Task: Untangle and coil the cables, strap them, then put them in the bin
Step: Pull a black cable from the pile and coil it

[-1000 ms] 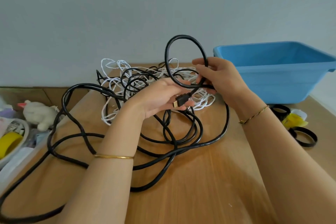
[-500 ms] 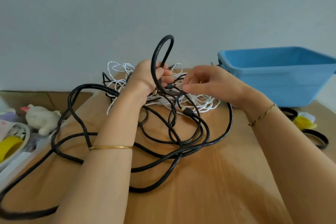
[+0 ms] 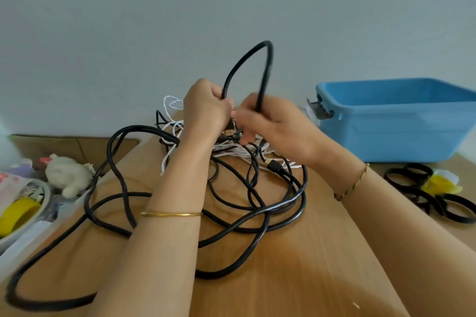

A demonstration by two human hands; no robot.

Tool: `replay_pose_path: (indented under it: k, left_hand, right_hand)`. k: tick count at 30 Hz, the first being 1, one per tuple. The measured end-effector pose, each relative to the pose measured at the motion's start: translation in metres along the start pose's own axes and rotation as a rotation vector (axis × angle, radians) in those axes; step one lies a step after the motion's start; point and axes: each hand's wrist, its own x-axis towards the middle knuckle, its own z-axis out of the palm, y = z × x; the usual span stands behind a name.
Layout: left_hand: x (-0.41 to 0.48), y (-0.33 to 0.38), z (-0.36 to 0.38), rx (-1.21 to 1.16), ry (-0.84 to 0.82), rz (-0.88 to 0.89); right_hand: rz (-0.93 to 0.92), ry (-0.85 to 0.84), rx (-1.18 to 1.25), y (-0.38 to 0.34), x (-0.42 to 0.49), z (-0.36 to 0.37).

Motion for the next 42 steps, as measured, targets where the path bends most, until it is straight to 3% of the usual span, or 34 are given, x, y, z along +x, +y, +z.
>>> replay_pose_path:
  k: [4,6,8,10,16,20,25,30,34,36,42]
  left_hand:
    - [-0.005,0.011,-0.006,-0.725,-0.233,-0.318]
    - [-0.006,0.014,-0.009,-1.054,-0.424,-0.419]
    - [-0.006,0.015,-0.013,-1.242,-0.647,-0.389]
    - [-0.004,0.017,-0.016,-1.343,-0.743,-0.263]
    - [0.001,0.023,-0.031,-1.619,-0.605,0.105]
    - [0.0,0.025,-0.027,-1.386,-0.428,0.198]
    - [-0.003,0.019,-0.012,-1.093,-0.249,0.186]
    - [-0.007,0.014,-0.001,-0.869,-0.101,0.295]
    - [-0.005,0.019,-0.003,-0.903,0.013,0.315]
    - [-0.005,0.02,-0.005,-0.902,0.047,0.323]
    - [-0.014,0.036,-0.004,-0.78,-0.043,0.385]
  right_hand:
    - [0.187,0.519,0.454,0.016,0.004,-0.017]
    - [0.264,0.683,0.427,0.026,0.004,-0.024]
    - [0.3,0.735,0.314,0.034,0.004,-0.027]
    - [0.341,0.666,0.154,0.034,0.005,-0.029]
    - [0.358,0.088,-0.226,0.013,0.007,-0.021]
    - [0.336,-0.178,-0.285,0.006,0.002,-0.013]
    - [0.319,-0.417,-0.228,0.004,-0.002,-0.012]
    - [0.307,-0.506,-0.223,0.004,-0.004,-0.016]
    - [0.312,-0.575,-0.266,0.004,-0.005,-0.02]
    - [0.393,-0.629,-0.161,0.003,-0.005,-0.022]
    - [0.415,-0.679,-0.208,-0.008,-0.01,-0.026]
